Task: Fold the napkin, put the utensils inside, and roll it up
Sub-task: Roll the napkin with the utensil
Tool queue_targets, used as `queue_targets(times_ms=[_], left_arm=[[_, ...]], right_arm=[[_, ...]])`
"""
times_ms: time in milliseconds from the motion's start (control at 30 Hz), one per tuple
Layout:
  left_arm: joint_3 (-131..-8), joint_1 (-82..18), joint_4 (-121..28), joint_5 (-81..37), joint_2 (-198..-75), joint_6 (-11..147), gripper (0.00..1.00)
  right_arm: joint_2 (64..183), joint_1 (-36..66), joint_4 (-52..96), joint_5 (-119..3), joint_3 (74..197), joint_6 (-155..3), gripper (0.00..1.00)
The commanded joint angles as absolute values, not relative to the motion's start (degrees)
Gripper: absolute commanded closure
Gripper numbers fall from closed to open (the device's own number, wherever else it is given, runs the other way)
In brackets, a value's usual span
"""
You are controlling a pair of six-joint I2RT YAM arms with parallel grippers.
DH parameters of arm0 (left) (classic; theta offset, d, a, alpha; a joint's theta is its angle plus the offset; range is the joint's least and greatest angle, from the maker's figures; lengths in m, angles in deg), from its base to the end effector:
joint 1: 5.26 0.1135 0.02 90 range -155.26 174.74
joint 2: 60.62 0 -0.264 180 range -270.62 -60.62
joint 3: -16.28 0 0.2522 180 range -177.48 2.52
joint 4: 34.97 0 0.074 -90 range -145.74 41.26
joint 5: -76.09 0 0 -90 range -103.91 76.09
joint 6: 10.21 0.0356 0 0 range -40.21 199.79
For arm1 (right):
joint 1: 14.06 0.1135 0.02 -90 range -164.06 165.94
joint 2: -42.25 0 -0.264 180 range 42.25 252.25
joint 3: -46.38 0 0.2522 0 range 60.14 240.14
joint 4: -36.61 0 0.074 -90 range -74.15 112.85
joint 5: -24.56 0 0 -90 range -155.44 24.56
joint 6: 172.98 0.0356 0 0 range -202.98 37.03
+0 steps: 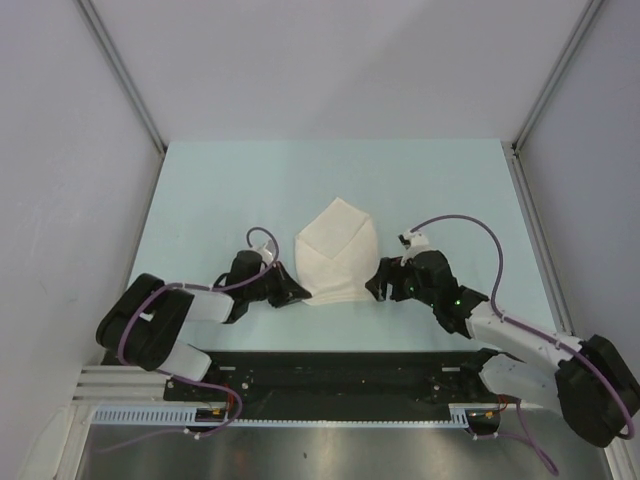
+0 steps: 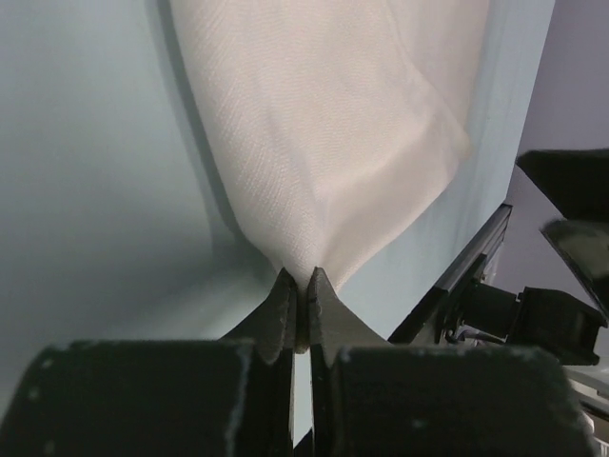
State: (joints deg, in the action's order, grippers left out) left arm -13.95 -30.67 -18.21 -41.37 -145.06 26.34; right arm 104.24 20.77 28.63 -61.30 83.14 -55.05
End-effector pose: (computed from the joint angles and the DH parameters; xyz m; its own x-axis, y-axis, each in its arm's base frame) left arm 0.1969 -0.1117 0.1075 -0.8986 -0.3623 -0.2475 -0.0176 0.5934 -0.8047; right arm 0.1757 0.1254 0.1791 -0.6873 0.0909 -0.7207 -0.3365 0.8394 0.4268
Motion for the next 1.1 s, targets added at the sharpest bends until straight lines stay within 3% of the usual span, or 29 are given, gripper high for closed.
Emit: queue_targets(times_ms=[0,167,433,667,1067], left_arm=[[-19.8,-30.8,-28.0,-42.7,-143.0,31.4,1.00],[-22.9,-29.2,-32.3,-46.4,-143.1,32.4,1.00],[-23.5,-25.5,-32.5,-50.8,-144.6,32.2,1.00],[-23.4,-24.9,-32.6,-51.9,-145.0,32.1,1.00],[-23.2,-24.2,-32.5,-52.9,-145.1,31.8,1.00]], right_arm=[[98.9,30.5,28.2,-70.2,88.3,-69.3,0.22],[107.9,42.6,30.8,-83.1,93.1,-79.7,0.20],[126.7,60.1,47.9,-101.5,99.3,-91.9,0.20],[139.5,64.7,57.5,-105.0,102.6,-99.7,0.20],[148.7,63.4,60.4,-107.0,104.4,-102.1,0.22]])
